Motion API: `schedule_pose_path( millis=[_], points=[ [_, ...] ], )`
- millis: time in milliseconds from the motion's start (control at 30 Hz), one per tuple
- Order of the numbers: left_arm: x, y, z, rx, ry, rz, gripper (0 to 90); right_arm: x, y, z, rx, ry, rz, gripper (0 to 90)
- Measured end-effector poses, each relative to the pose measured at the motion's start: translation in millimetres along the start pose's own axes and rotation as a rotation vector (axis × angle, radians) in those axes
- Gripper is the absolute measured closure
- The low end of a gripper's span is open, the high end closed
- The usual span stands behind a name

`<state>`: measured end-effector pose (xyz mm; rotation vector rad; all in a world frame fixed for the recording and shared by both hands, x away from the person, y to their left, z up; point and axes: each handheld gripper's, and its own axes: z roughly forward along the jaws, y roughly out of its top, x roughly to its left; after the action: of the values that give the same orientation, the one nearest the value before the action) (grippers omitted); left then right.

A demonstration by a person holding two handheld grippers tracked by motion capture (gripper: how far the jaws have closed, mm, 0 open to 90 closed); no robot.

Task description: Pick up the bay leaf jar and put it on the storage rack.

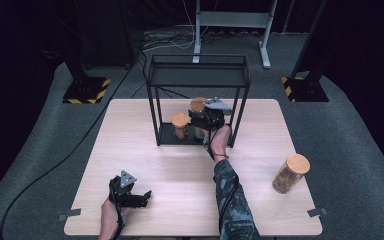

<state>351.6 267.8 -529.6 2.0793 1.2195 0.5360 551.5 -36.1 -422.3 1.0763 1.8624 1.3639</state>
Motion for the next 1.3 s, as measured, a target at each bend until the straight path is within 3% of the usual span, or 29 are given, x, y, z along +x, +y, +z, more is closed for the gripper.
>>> schedule_pose_path(
  millis=[1300],
  points=[
    [-0.8,-0.2,-0.5,-0.003,0.0,0.013,0.6,-0.8,-6.2,36.9,0.028,-0.035,0.038,24.6]
  ],
)
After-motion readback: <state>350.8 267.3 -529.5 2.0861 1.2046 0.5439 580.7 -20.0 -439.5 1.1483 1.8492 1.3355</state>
